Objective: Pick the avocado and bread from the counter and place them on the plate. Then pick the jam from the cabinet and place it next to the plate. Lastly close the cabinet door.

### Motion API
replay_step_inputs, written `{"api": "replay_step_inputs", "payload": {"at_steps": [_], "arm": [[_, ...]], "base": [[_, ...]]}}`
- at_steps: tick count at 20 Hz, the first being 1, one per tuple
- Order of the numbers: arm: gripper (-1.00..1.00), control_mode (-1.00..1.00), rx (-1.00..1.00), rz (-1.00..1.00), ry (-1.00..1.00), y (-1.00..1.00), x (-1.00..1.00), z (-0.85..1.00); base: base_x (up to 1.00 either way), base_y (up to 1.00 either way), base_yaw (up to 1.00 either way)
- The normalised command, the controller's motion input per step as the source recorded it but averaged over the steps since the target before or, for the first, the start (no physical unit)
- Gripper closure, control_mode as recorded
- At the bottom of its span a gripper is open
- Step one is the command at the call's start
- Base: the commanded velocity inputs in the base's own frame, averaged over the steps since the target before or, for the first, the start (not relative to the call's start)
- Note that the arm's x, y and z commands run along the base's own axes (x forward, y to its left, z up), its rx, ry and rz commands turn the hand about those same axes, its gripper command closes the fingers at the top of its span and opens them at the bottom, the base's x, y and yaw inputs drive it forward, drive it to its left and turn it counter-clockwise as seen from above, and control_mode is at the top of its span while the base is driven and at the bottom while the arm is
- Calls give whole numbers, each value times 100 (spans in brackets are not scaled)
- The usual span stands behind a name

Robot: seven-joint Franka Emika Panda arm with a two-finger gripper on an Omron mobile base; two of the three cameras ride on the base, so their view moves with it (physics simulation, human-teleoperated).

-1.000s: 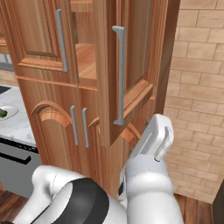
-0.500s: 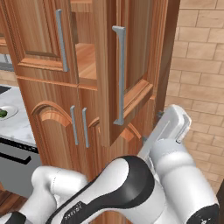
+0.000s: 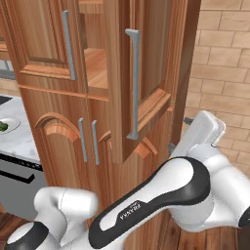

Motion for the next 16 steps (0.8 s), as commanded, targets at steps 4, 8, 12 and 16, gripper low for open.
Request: {"api": "replay_step_inputs", "payload": {"at_steps": [4,8,12,16], "arm": [[-100,-100,0,11,0,-1,40,-1],[-100,-100,0,3,0,5,39,0],[-100,-100,0,1,0,17,29,0],[-100,-100,-3,0,0,33,11,0]], "base": [[0,0,0],[0,0,0],[0,0,0],[0,0,0]]}}
